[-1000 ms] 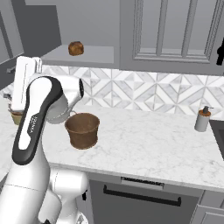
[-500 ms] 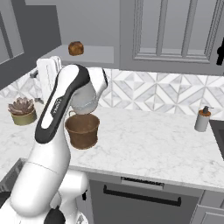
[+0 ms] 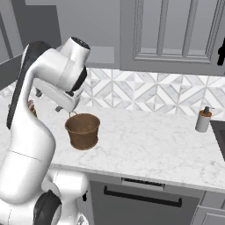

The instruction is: Open the cabinet, pick up the bread from the cabinet and place it in the basket. Then move the basket to the dining counter.

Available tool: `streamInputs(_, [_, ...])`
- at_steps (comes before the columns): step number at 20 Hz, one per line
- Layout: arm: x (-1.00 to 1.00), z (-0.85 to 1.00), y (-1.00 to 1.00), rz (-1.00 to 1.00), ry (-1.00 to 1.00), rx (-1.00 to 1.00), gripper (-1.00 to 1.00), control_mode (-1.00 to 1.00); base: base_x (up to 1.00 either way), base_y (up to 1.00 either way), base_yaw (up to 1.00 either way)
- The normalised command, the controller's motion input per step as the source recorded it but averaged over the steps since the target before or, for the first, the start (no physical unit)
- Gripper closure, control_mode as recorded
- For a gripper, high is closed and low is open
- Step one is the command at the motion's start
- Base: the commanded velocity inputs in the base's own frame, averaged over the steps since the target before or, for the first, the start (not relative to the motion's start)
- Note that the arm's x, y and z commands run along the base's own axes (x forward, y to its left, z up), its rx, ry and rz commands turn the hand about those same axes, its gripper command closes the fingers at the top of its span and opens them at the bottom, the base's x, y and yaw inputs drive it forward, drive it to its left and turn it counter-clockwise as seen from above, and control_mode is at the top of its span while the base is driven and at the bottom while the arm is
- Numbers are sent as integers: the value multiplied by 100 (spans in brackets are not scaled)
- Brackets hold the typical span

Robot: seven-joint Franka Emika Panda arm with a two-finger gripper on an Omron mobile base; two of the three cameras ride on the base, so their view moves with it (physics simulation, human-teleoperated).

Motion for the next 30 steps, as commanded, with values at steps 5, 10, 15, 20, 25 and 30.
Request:
streamInputs(5, [9,6,-1,1,-31,-53,-100,-100,0,0,0])
streamInputs(10, [13,31,10,3,-60,-35,-100,-100,0,0,0])
streamInputs(15, [58,32,0,0,-51,-9,-100,-100,0,0,0])
streamInputs(20, [20,1,1,0,-35,2,-100,-100,0,0,0])
streamInputs(25, [-50,5,10,0,-41,1,-100,-100,0,0,0])
streamInputs(30, [-64,17,2,0,-22,9,-100,-100,0,0,0])
